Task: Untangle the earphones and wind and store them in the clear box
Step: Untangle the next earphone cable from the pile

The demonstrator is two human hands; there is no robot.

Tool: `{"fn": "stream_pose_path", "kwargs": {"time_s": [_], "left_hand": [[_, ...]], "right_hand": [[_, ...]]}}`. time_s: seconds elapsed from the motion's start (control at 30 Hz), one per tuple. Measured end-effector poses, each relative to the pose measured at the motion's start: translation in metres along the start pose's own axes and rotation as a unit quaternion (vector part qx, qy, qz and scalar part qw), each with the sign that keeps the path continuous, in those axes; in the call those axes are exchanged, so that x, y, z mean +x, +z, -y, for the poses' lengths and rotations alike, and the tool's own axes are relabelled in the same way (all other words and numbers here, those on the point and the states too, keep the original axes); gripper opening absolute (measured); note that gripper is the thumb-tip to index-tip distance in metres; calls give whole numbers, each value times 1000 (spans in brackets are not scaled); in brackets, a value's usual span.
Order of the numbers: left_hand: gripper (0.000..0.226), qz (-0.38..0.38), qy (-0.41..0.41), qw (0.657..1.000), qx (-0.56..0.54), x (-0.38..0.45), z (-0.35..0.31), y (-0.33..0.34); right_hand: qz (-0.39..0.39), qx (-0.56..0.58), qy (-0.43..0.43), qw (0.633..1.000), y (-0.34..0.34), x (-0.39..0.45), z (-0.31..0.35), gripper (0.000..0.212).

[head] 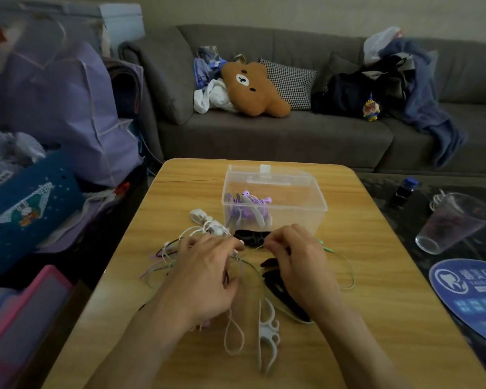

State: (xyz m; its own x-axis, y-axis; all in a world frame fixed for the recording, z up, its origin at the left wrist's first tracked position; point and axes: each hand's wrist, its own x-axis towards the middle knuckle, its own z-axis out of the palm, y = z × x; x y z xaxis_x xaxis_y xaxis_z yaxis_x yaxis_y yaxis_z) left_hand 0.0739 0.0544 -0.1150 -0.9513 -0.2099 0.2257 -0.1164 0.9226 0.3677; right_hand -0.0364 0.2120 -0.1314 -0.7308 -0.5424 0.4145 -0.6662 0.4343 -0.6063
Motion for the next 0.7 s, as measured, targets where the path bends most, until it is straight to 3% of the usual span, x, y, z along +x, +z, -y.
{"fn": "stream_pose_path", "kwargs": {"time_s": [0.1, 0.17, 0.33, 0.4, 0.57, 0.7], "left_hand": [[38, -15, -38, 999, 2, 1, 3, -4], [30, -36, -53, 998, -11, 2, 5, -5], [24, -52, -66, 996, -4, 4, 13, -4], [27, -42, -70, 997, -7, 4, 18, -2], [38, -76, -46, 996, -12, 5, 19, 1], [55, -56, 13, 996, -63, 3, 13, 0]], "right_hand": [[-7, 117, 108, 987, -10, 0, 5, 11], [-15, 211, 135, 968, -14, -2, 10, 16], [-25, 456, 158, 875, -24, -3, 25, 26], [-40, 483, 168, 858, -26, -2, 26, 27], [-31, 434, 164, 886, -28, 0, 23, 16], [-8, 461, 153, 874, -25, -1, 24, 15]]}}
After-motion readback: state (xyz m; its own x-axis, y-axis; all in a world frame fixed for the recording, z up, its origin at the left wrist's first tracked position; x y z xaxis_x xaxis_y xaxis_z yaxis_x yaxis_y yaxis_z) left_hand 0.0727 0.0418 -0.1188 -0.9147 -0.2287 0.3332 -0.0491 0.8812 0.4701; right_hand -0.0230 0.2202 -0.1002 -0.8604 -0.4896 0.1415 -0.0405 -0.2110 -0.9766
